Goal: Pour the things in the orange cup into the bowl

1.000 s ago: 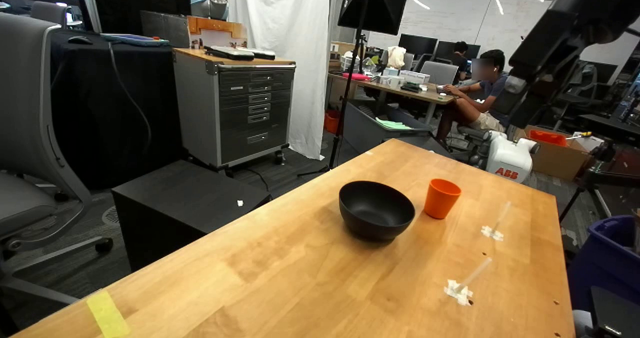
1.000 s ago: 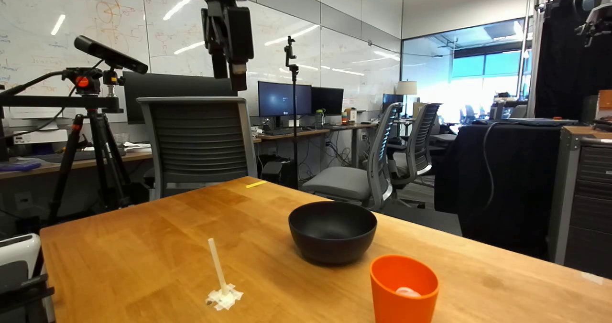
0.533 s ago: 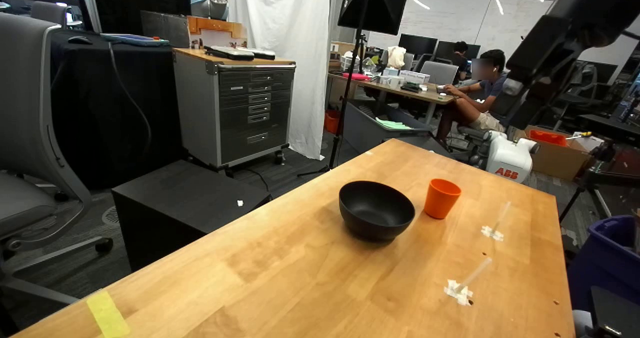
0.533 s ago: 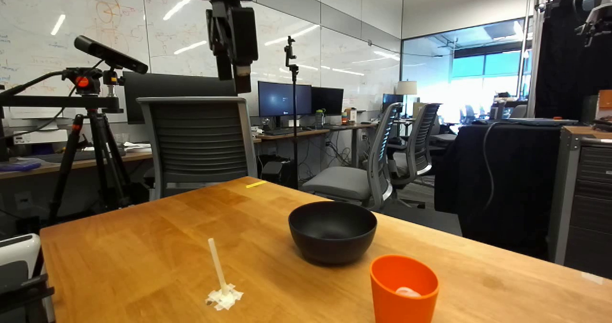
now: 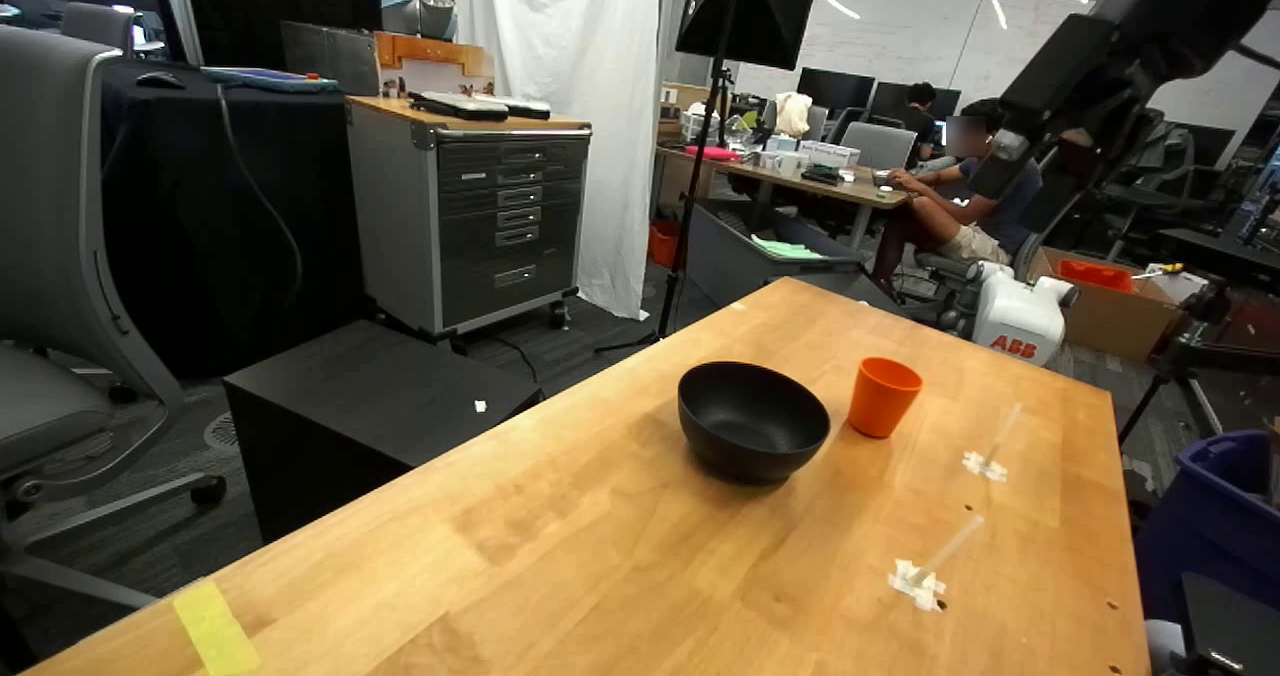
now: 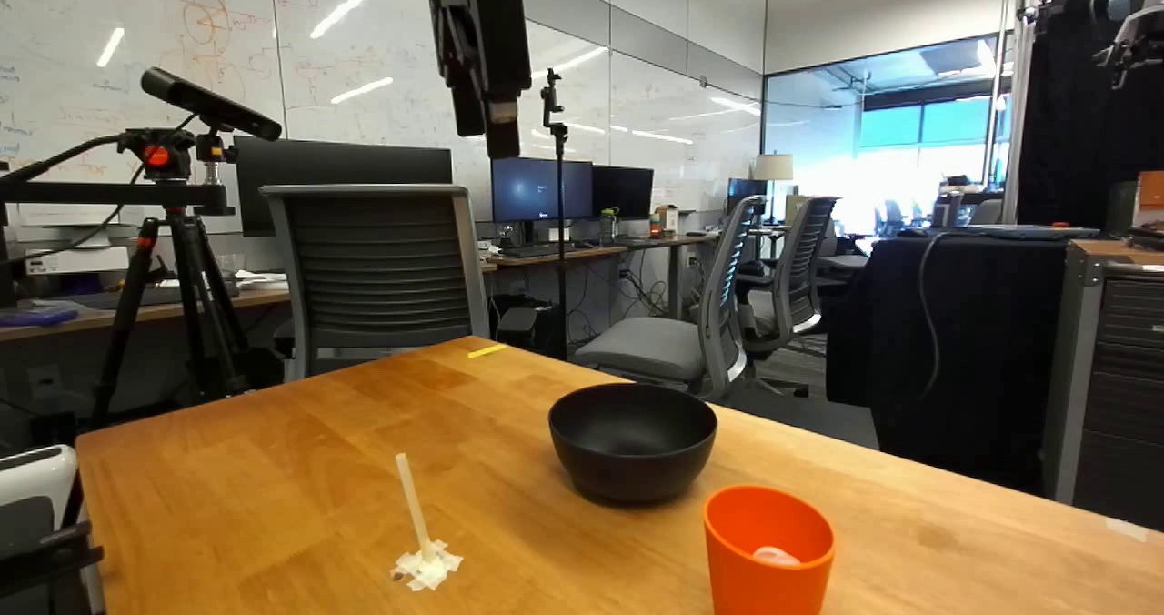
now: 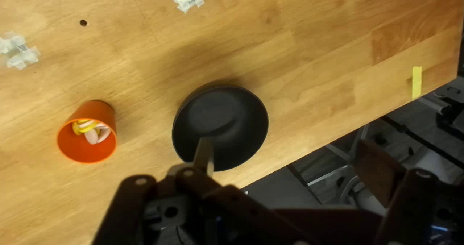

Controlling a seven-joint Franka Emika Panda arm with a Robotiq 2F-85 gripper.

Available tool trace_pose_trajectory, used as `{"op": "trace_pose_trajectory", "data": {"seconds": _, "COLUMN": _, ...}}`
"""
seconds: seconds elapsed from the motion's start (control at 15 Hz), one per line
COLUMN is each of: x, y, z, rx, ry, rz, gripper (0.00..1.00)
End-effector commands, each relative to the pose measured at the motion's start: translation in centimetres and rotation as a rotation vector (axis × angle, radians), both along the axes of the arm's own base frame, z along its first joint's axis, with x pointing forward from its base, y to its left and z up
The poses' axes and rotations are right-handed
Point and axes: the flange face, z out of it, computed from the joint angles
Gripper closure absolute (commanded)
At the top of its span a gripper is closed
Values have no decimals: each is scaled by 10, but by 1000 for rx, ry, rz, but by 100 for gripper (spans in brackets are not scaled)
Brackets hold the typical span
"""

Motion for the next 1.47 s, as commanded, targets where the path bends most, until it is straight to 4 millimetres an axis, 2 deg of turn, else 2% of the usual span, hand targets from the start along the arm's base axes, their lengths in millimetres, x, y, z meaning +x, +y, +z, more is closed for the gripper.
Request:
{"op": "trace_pose_trajectory", "data": {"seconds": 0.0, "x": 14, "y": -26, "z": 9, "rx": -5, "ry": -27, "rz": -87, "gripper": 0}}
{"op": "trace_pose_trajectory", "data": {"seconds": 0.27, "x": 23, "y": -56, "z": 5, "rx": -1, "ry": -29, "rz": -174, "gripper": 0}}
{"op": "trace_pose_trajectory", "data": {"seconds": 0.6, "x": 36, "y": -91, "z": -10, "rx": 2, "ry": -18, "rz": -271, "gripper": 0}}
{"op": "trace_pose_trajectory", "data": {"seconds": 1.4, "x": 56, "y": -146, "z": -53, "rx": -20, "ry": 52, "rz": -420, "gripper": 0}}
